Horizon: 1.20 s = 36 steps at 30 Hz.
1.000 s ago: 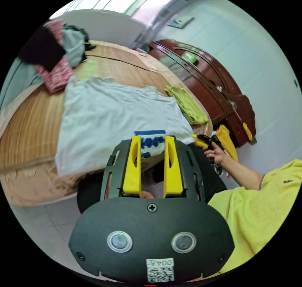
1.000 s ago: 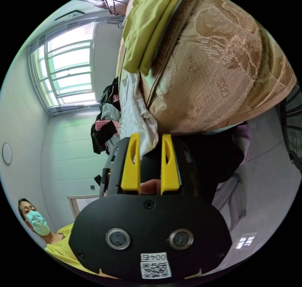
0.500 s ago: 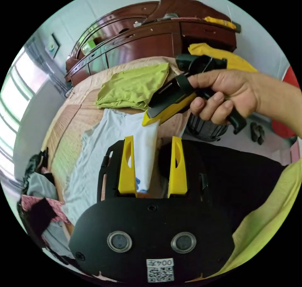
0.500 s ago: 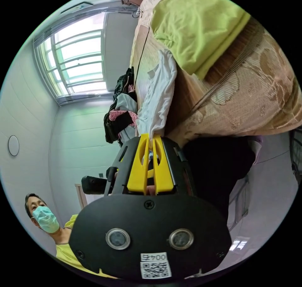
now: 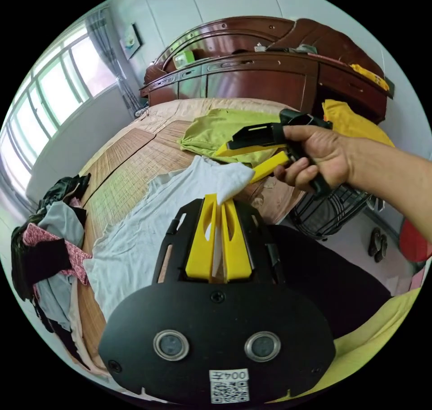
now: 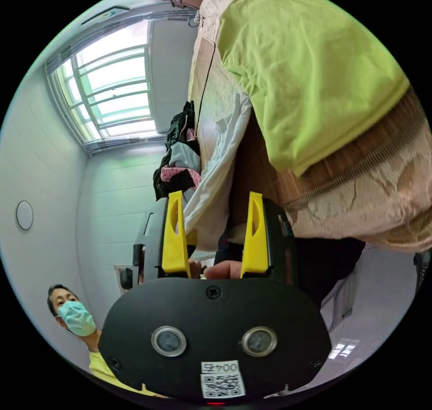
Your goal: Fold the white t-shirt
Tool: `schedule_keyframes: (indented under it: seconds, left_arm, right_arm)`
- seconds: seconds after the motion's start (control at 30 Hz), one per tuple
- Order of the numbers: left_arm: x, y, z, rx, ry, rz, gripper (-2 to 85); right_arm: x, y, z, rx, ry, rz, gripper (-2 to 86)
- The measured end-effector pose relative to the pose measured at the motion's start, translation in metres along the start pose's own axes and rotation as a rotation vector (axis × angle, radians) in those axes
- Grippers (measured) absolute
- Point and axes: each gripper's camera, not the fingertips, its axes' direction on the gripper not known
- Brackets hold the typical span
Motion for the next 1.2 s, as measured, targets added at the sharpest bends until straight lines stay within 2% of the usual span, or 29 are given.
schedule_keyframes:
  seconds: [0.2,0.27,0.3,0.33,0.47,0.6,0.73,0.97,1.2]
  left_arm:
    - [-0.050,0.026,-0.026,0.037,0.092,-0.115,0.8]
    - [-0.075,0.039,-0.039,0.052,0.126,-0.158,0.8]
    - [-0.082,0.043,-0.043,0.055,0.130,-0.166,0.7]
    - [-0.097,0.050,-0.050,0.061,0.139,-0.183,0.7]
    - [-0.174,0.085,-0.080,0.103,0.229,-0.340,0.7]
    - [-0.259,0.133,-0.113,0.201,0.373,-0.541,0.7]
    - [-0.358,0.213,-0.150,0.316,0.493,-0.789,0.8]
    - [-0.502,0.386,-0.176,0.474,0.702,-1.249,1.5]
    - [-0.592,0.503,-0.185,0.523,0.763,-1.474,1.8]
  right_arm:
    - [-0.005,-0.066,0.084,-0.047,0.218,-0.013,17.8]
    - [-0.003,-0.080,0.110,-0.068,0.279,-0.012,13.8]
    - [-0.002,-0.086,0.126,-0.075,0.307,-0.012,9.0]
    - [-0.004,-0.091,0.140,-0.070,0.311,-0.017,5.8]
    - [-0.032,-0.096,0.182,-0.041,0.255,-0.078,3.6]
    - [-0.100,-0.086,0.256,-0.059,0.348,-0.230,3.4]
    - [-0.153,-0.064,0.357,-0.118,0.474,-0.373,3.4]
    - [-0.174,-0.017,0.534,-0.210,0.630,-0.514,3.4]
    - [-0.140,0.030,0.708,-0.289,0.843,-0.610,3.0]
